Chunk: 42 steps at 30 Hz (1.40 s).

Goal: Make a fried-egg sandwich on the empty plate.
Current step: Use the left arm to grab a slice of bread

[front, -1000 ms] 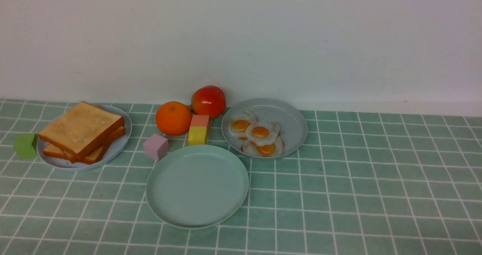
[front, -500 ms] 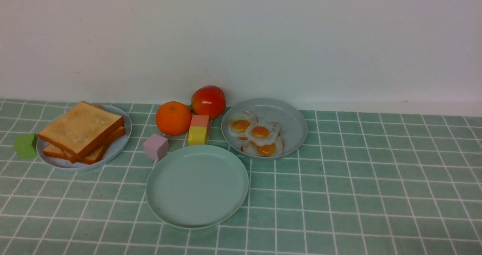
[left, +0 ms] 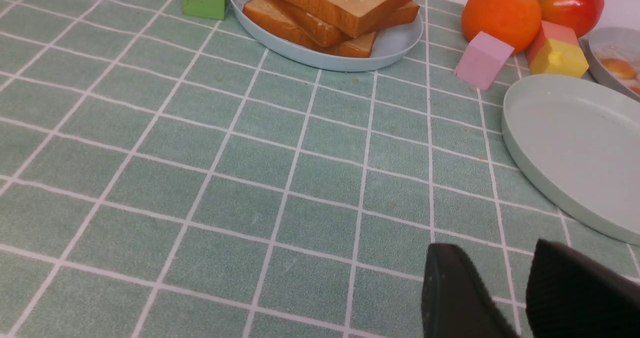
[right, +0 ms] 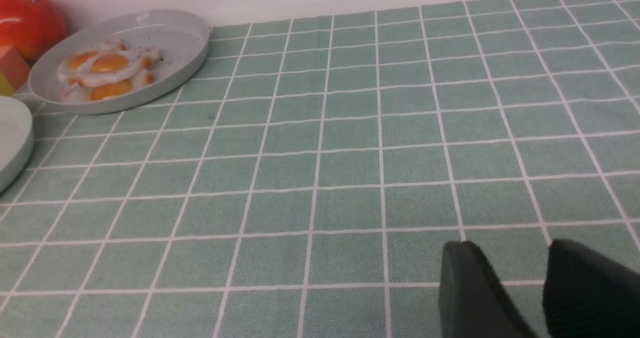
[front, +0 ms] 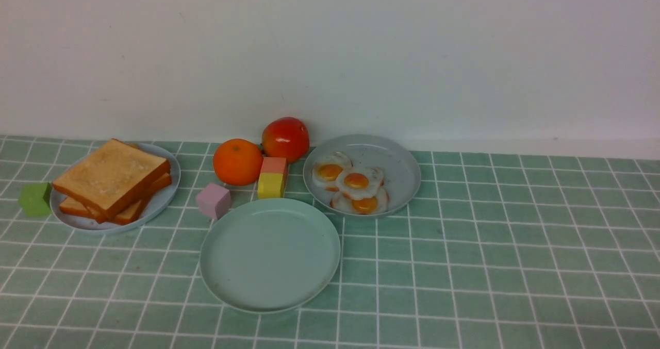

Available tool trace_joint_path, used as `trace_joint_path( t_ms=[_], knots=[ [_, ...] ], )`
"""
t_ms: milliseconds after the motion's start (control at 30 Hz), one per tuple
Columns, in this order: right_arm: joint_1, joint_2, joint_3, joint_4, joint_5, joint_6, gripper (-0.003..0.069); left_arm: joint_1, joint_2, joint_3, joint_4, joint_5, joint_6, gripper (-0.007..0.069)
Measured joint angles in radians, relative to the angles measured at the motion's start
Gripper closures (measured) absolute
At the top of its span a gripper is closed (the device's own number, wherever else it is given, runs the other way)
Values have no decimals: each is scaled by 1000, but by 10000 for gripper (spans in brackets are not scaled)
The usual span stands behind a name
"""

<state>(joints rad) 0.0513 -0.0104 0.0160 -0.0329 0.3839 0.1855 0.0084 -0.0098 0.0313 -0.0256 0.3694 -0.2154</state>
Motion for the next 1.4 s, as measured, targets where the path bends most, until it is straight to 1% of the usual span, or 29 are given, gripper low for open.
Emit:
trace_joint_path(
  t_ms=[200,267,367,467,500,533,567,633,700,767,800,833,867,900,967,1000,1067,1100,1167,1200,1233,1333,1400],
  knots=[
    [0,0,0,0,0,0,417,0,0,0,-2,-4,0,386],
    [0,0,0,0,0,0,417,0,0,0,-40,-29,-8,386],
    [0,0,0,0,0,0,417,0,0,0,-182,-118,-62,386],
    [0,0,0,0,0,0,417,0,0,0,-388,-236,-147,386],
    [0,0,0,0,0,0,417,0,0,0,-400,-252,-151,386],
    [0,0,0,0,0,0,417,0,0,0,-490,-308,-178,386],
    [0,0,0,0,0,0,417,0,0,0,-533,-341,-186,386],
    [0,0,0,0,0,0,417,0,0,0,-580,-382,-196,388],
    [0,0,0,0,0,0,417,0,0,0,-596,-391,-194,405],
    [0,0,0,-7,0,0,417,0,0,-11,-598,-351,-184,433],
    [0,0,0,-22,0,0,417,0,1,-35,-595,-309,-166,468],
    [0,0,0,-22,0,0,417,0,2,-35,-594,-302,-166,468],
    [0,0,0,-42,0,0,417,0,17,-71,-590,-256,-142,507],
    [0,0,0,-51,0,0,417,0,31,-91,-588,-230,-128,524],
    [0,0,0,-87,-2,0,417,0,121,-183,-579,-108,-41,593],
    [0,0,0,-90,-3,0,417,0,129,-192,-578,-98,-31,593],
    [0,0,3,-90,-27,17,417,0,255,-306,-574,34,121,638],
    [0,0,6,-73,-43,37,417,0,294,-340,-573,72,168,638],
    [0,0,9,3,-93,111,417,-6,371,-419,-565,146,266,638],
    [0,0,9,33,-107,126,417,-12,394,-434,-560,168,282,638],
    [0,0,9,88,-162,181,417,-31,447,-493,-548,218,323,638],
    [0,0,9,185,-255,280,417,-69,567,-600,-503,333,345,638],
    [0,0,9,219,-306,316,417,-78,655,-654,-468,390,349,638]
  ],
)
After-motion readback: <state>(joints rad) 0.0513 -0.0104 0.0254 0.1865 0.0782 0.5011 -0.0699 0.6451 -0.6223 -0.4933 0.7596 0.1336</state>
